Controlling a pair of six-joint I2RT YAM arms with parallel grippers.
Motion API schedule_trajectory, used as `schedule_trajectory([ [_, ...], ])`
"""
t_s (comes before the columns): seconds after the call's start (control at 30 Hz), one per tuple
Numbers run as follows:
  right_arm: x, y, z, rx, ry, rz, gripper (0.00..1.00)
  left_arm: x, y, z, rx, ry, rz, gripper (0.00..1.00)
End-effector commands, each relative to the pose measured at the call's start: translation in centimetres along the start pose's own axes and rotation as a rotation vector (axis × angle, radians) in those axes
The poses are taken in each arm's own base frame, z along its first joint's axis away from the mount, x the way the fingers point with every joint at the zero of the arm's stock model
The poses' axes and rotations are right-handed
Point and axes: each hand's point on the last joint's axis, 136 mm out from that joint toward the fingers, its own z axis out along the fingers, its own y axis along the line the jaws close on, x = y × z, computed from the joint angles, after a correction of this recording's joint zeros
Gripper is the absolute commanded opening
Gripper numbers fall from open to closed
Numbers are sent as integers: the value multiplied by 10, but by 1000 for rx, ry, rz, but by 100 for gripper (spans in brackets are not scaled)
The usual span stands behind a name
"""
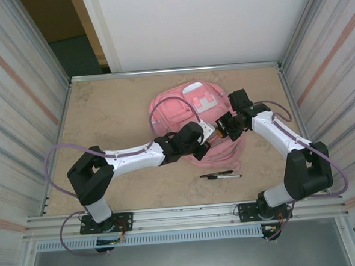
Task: Pack the student bag
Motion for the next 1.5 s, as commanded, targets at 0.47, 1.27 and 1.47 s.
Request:
schedule_trajectory([
  [0.47,-23,24,-13,-64,52,-236,0,63,118,-75,-234,77,-49,0],
  [1.27,19,42,9,-42,95,-403,56,42,47,-75,125,-209,303,0],
  [1.47,37,24,20,-25,58,-377,27,36,35,-73,183,-188,285,0],
])
